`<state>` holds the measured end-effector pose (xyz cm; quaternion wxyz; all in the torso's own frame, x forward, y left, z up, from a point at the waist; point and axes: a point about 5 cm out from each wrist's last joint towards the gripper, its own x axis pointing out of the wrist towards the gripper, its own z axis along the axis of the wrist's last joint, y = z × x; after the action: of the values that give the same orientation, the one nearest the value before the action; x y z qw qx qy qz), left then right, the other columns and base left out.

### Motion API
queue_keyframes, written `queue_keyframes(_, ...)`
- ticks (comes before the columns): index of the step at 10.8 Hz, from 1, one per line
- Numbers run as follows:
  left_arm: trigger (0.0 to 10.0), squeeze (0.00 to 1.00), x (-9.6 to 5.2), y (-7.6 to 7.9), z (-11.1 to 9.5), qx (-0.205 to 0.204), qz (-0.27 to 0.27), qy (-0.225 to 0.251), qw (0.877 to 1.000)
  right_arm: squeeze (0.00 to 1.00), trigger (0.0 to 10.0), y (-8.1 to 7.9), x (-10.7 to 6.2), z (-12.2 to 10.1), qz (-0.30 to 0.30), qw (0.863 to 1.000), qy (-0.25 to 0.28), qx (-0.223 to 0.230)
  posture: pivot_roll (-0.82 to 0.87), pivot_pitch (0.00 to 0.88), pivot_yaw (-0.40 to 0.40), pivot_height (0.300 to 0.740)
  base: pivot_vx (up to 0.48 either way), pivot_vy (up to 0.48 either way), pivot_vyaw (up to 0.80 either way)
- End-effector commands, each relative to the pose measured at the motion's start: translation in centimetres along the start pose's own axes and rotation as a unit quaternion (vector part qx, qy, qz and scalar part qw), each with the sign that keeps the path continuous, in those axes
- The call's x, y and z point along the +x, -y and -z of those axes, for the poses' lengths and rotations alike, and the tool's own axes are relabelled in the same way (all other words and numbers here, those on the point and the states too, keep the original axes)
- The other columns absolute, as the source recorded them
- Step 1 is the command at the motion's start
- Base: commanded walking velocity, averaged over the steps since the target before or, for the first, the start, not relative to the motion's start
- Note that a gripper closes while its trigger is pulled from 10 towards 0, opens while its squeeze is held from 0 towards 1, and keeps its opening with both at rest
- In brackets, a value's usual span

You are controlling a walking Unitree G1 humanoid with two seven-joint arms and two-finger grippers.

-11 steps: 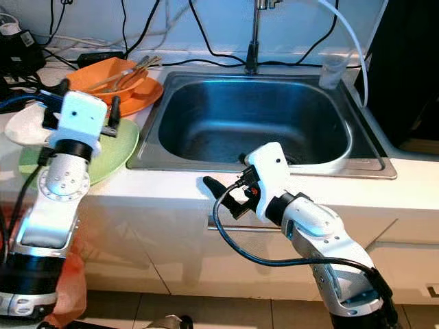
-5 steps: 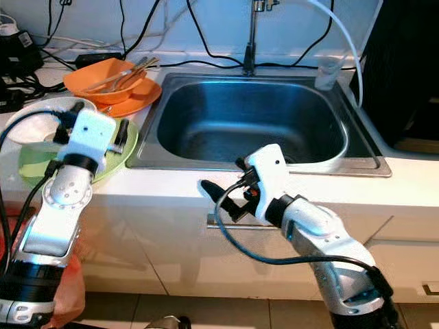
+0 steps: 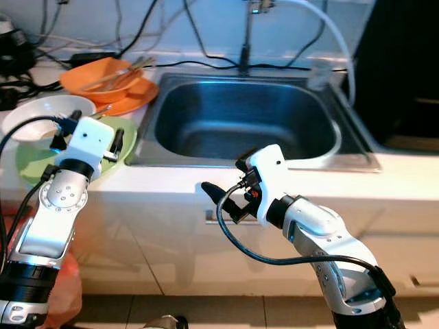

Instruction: Kitchen organization

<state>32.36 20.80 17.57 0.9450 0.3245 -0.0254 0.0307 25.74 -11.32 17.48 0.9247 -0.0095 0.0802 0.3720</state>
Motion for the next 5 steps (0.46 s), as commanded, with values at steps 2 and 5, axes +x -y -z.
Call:
queue_keyframes(2, 10.0, 0.0, 1.0, -0.1, -2.0, -0.018, 0.011, 0.032, 0.999, 0.0, 10.0, -0.4, 0.1, -0.8, -0.003, 1.0, 0.013, -0.008, 0.07, 0.041, 0.029, 0.74, 0.0, 0.0, 0.0)
queue_keyframes(5, 10.0, 0.0, 1.8, 0.2, -3.9, -0.052, 0.03, 0.06, 0.996, 0.0, 10.0, -0.8, 0.3, -0.6, -0.002, 1.0, 0.017, -0.004, 0.08, 0.043, 0.048, 0.74, 0.0, 0.0, 0.0)
